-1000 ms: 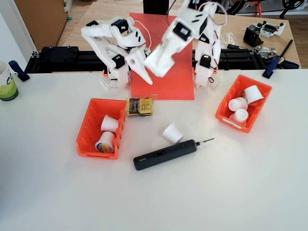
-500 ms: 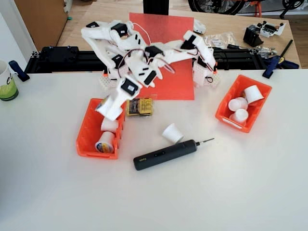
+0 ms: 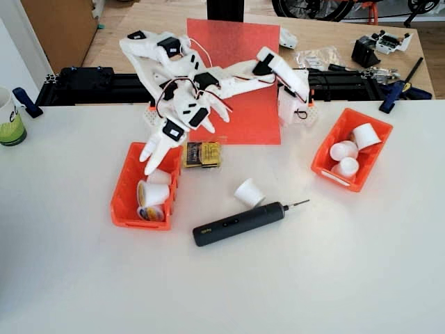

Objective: Sort the coffee pods, blue into left, red into right

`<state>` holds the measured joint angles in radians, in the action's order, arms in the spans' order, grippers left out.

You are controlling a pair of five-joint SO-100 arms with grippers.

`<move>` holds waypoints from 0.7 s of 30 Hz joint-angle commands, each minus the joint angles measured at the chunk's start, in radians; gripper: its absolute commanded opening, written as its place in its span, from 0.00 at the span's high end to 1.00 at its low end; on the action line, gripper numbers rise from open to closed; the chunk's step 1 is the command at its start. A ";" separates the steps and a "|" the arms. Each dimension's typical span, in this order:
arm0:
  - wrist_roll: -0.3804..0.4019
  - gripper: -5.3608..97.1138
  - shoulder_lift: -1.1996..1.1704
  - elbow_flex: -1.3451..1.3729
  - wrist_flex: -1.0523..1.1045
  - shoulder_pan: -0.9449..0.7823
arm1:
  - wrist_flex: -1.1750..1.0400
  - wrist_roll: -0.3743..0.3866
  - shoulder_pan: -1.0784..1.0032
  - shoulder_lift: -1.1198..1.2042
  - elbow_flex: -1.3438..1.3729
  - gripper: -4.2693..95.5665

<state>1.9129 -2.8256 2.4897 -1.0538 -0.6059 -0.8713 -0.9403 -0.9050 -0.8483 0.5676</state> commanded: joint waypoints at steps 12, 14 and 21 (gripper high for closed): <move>-0.003 0.74 -0.043 -0.006 0.043 -0.060 | -0.505 1.424 0.095 -0.014 -0.753 0.63; 0.014 0.74 -0.052 -0.006 0.041 -0.095 | -0.655 1.850 0.126 -0.054 -0.801 0.65; 0.114 0.74 0.143 0.035 0.391 -0.112 | -0.969 2.749 0.212 -0.046 -0.762 0.65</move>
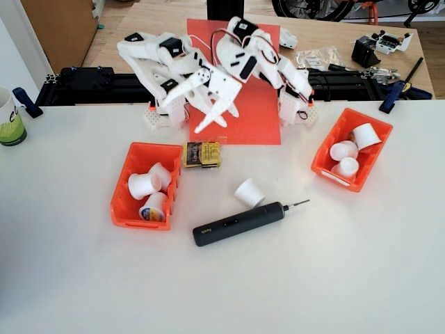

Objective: Sort the coffee pods, blue into left, red into right

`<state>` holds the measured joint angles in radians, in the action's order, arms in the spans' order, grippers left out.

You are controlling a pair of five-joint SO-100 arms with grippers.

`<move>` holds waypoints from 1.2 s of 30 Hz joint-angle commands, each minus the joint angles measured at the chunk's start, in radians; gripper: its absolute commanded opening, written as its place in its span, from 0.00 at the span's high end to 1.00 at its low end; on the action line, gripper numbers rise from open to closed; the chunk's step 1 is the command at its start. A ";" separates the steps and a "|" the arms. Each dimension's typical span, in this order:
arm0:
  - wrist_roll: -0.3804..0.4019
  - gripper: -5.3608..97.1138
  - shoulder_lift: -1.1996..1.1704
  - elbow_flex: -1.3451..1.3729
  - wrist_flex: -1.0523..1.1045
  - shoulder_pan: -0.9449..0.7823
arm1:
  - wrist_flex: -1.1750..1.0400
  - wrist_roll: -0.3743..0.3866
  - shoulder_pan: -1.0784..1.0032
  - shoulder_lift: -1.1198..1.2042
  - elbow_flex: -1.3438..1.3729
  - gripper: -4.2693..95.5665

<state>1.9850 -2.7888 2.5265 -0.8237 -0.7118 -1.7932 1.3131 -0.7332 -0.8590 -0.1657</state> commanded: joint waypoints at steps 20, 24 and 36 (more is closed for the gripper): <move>0.241 0.72 0.709 -0.089 0.627 0.178 | -0.051 1.555 0.695 -0.308 0.094 0.69; 0.152 0.67 0.936 -0.379 0.403 0.187 | -0.048 1.585 0.706 -0.307 0.172 0.69; -0.155 0.66 1.313 -1.069 -0.284 0.097 | -0.046 1.471 0.687 -0.304 0.250 0.68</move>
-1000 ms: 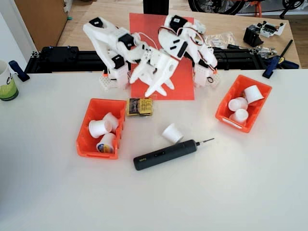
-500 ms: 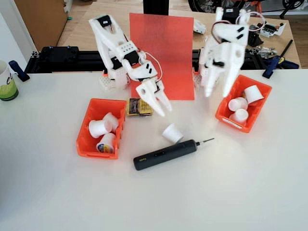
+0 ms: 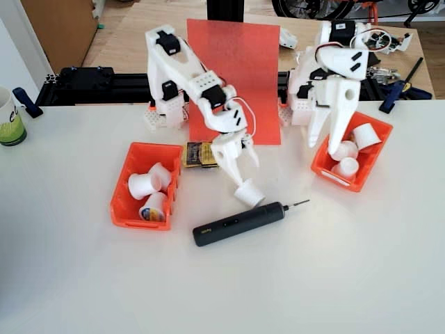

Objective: Sort the coffee pods, blue into left, red into right

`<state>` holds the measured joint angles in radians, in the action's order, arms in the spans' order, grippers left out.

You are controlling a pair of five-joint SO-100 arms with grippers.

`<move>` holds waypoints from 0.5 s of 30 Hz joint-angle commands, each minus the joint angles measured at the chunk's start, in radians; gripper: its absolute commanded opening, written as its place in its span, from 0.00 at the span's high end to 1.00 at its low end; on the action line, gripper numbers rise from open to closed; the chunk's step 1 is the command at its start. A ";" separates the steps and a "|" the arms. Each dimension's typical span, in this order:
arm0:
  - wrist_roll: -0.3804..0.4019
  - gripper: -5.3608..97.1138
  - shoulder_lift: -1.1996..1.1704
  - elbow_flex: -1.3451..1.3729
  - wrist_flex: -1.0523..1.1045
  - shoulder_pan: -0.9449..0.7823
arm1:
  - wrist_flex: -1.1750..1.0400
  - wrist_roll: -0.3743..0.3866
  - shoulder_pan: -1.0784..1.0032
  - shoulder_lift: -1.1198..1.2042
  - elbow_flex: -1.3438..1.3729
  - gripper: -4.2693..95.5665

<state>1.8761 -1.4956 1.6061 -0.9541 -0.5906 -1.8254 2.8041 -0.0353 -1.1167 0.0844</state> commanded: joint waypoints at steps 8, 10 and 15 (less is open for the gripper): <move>-0.081 0.66 0.170 -0.482 -0.371 -0.017 | -0.012 -0.020 -0.003 -0.044 0.002 0.69; -0.078 0.67 0.253 -0.624 -0.399 -0.008 | -0.012 -0.023 -0.005 -0.043 0.005 0.69; -0.029 0.67 0.383 -0.784 -0.379 0.018 | -0.012 -0.034 -0.009 -0.043 0.005 0.69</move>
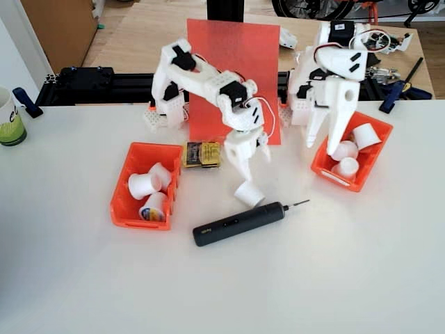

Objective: Sort the coffee pods, blue into left, red into right

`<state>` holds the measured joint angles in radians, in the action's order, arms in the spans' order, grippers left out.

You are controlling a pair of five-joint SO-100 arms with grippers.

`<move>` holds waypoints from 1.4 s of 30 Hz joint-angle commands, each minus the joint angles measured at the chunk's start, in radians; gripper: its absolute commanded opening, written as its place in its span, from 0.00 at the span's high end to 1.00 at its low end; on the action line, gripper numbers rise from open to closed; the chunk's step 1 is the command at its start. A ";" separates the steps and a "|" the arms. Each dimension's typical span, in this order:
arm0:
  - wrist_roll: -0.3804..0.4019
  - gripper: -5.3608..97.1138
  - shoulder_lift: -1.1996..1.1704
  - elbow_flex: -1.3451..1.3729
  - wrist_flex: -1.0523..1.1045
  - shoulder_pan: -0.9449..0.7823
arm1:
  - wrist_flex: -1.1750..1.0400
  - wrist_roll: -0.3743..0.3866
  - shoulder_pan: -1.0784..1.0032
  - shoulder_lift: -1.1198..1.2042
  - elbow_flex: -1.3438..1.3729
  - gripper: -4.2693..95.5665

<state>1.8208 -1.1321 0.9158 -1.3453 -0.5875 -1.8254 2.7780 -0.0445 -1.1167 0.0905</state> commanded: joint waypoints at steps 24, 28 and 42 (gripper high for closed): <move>0.112 0.69 0.239 -0.094 -0.028 0.060 | 0.069 0.025 -0.015 0.006 0.000 0.72; 0.114 0.71 0.296 -0.094 -0.008 0.060 | 0.091 0.015 -0.031 0.008 0.000 0.72; 0.181 0.86 0.232 -0.112 -0.133 0.046 | 0.098 0.012 -0.054 0.012 -0.002 0.74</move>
<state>1.9926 -0.8130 0.8483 -1.4297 -0.5369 -1.7411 2.7995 -0.0859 -1.1029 0.0905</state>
